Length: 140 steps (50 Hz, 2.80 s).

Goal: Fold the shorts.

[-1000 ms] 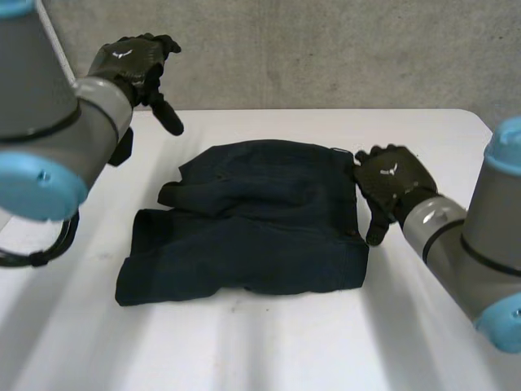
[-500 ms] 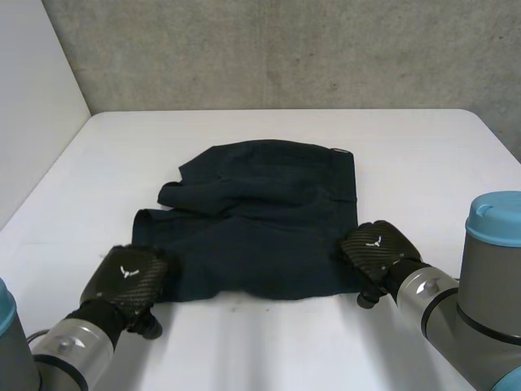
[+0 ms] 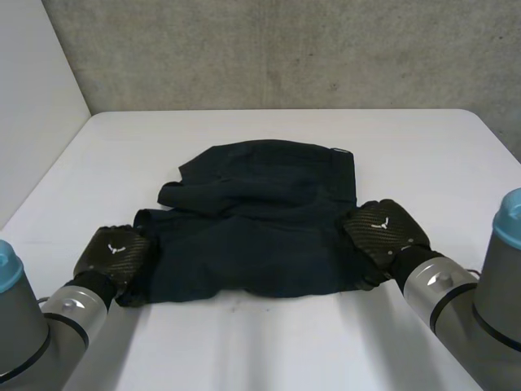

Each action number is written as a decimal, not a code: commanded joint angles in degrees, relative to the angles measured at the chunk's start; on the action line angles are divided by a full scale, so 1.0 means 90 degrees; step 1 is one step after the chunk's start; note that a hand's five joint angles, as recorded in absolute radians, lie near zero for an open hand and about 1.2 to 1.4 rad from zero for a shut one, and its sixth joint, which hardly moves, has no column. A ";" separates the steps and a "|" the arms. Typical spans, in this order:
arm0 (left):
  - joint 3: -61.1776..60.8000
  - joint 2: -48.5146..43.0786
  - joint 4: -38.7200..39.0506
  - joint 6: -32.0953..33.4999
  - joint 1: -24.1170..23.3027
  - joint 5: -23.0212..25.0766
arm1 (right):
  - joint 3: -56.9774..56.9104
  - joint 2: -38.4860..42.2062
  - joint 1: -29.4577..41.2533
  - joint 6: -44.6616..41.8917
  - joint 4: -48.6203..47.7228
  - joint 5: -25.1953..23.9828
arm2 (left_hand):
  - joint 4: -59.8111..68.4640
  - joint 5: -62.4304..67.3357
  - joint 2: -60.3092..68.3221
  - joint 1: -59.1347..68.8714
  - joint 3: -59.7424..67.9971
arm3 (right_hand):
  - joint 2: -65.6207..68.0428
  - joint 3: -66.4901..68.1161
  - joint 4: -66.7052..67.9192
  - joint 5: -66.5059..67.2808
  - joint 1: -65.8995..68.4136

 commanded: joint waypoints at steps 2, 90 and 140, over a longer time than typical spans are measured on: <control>0.0039 -0.0250 0.0141 0.0326 0.0016 -0.0021 | -0.0187 -0.0622 0.0004 -0.0052 0.1339 -0.0269 | 0.1279 0.1291 0.1272 0.1306 0.1279 | 0.0374 0.0435 0.0403 0.0379 0.0845; 0.0009 -0.0798 0.1157 0.1332 0.0279 0.0829 | -0.0842 0.1604 -0.0036 0.0036 -0.0641 -0.0142 | 0.5423 0.5435 0.5416 0.5449 0.5423 | 0.5114 0.5176 0.5143 0.5120 0.5585; 0.5588 -0.1334 -0.2154 0.0150 -0.0764 -0.1112 | -0.3984 0.1438 0.0023 -0.1126 0.0777 0.0648 | 0.5989 0.6001 0.5981 0.6015 0.5989 | 0.5114 0.5176 0.5143 0.5120 0.5585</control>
